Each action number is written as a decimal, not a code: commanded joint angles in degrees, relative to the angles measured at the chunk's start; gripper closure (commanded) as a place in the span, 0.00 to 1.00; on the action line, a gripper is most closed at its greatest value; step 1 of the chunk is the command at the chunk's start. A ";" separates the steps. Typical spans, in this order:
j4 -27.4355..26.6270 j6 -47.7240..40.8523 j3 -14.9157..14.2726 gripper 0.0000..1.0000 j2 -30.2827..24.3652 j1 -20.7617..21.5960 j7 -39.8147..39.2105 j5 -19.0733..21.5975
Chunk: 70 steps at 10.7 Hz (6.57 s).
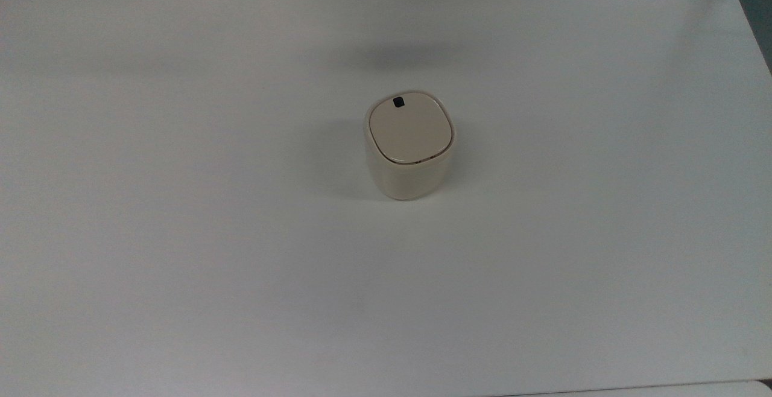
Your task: Open the trash bin
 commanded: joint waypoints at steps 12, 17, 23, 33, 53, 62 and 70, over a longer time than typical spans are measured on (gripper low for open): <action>-1.10 -1.72 -1.80 1.00 -1.17 0.73 -6.65 1.22; -1.54 5.83 -1.19 1.00 4.36 3.54 -6.73 1.39; -1.63 12.87 -0.84 1.00 11.57 6.79 -6.82 3.06; -1.98 20.44 -0.84 1.00 18.08 9.35 -6.55 2.98; 1.53 1.10 -1.80 0.00 6.30 2.23 -5.94 2.36; 1.54 1.01 -1.80 0.00 6.22 2.23 -5.94 2.19; 1.53 -1.00 -1.45 0.00 6.22 2.32 -5.42 2.10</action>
